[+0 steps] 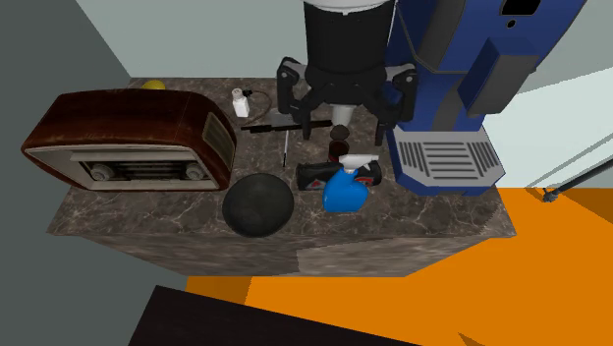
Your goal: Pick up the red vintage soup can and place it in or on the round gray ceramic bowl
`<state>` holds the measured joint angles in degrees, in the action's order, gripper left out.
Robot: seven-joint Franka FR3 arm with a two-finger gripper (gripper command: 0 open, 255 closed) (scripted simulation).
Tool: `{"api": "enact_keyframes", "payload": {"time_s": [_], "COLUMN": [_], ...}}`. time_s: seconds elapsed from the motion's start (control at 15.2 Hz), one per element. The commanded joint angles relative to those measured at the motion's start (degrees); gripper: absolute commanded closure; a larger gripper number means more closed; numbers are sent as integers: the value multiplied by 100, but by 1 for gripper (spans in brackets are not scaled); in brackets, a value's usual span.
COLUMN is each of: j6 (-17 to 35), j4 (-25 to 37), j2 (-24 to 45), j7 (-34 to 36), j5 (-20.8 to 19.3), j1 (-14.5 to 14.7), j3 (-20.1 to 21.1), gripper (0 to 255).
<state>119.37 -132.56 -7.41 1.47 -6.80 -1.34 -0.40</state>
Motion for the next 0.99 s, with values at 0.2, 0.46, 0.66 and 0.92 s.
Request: {"api": "enact_keyframes", "payload": {"time_s": [0.2,0.46,0.66,0.92], "j6": [620,984,1185,1355], "j4": [473,972,1422,2129], "j2": [1114,1997,2664,3562], "j7": [23,30,29,17], "j5": [-40,-69,-86,-98], "j1": [-4,-7,-6,-3], "j3": [-3,-7,-9,-10], "gripper": [0,0,0,0]}}
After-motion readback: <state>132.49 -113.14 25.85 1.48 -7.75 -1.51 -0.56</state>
